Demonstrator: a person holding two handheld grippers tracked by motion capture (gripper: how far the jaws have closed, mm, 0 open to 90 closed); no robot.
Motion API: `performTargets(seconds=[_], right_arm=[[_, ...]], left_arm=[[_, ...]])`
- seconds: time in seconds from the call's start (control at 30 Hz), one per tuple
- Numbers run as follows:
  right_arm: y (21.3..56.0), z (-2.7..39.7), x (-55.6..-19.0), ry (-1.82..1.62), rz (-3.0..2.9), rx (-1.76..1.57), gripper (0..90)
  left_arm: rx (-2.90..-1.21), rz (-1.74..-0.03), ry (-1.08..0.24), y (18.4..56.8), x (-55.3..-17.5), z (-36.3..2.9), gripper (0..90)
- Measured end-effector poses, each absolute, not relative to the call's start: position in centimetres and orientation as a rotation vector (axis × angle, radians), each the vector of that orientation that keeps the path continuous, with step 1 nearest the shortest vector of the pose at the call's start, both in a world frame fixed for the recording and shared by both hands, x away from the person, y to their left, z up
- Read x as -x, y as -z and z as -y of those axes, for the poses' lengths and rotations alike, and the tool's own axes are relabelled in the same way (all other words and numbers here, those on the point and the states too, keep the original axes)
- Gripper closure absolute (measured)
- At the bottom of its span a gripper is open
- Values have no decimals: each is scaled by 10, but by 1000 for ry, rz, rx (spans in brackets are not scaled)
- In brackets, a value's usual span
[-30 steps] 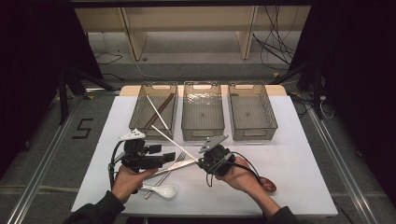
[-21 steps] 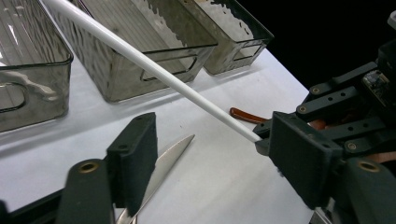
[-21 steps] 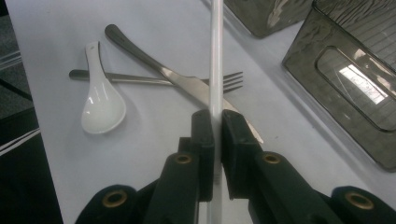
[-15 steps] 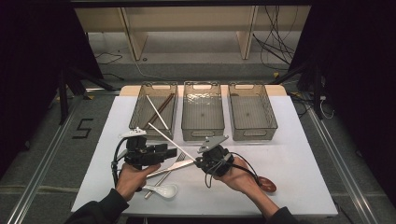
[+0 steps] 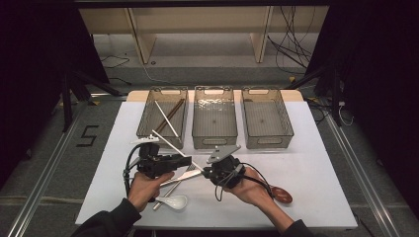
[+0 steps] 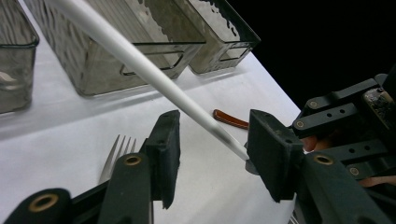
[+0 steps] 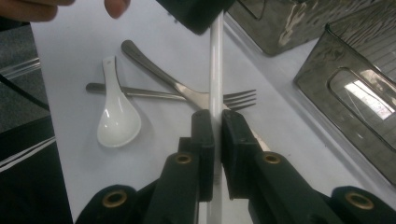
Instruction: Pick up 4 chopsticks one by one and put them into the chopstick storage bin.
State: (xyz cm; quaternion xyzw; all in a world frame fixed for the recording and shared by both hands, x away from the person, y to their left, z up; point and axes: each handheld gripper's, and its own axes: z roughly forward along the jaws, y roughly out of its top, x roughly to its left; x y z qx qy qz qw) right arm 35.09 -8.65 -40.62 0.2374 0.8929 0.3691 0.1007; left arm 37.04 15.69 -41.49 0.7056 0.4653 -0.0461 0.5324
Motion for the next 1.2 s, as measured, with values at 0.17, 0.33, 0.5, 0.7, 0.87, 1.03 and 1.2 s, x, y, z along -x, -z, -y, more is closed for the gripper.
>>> performTargets(seconds=[0.17, 0.33, 0.5, 0.7, 0.87, 1.03, 1.2], right_arm=[[407, 85, -350, -1111, -2639, -692, 847], [407, 82, -348, -1123, -2641, -696, 847], [407, 83, -349, -1138, -2634, -687, 847], [407, 83, -349, -1151, -2632, -691, 846], [408, 83, -349, -1175, -2625, -684, 845], [409, 83, -348, -1171, -2627, -674, 828], [405, 87, -350, -1208, -2626, -703, 715]], left_arm=[[-1666, -1110, 122, 417, -372, -155, 593], [-1663, -1103, 130, 417, -372, -154, 635], [-1647, -1103, 135, 417, -372, -154, 692], [-1610, -1094, 170, 416, -373, -155, 747], [-1565, -1079, 244, 414, -372, -156, 812], [-1579, -1077, 234, 409, -370, -154, 838], [-1602, -1088, 202, 403, -374, -162, 839]])
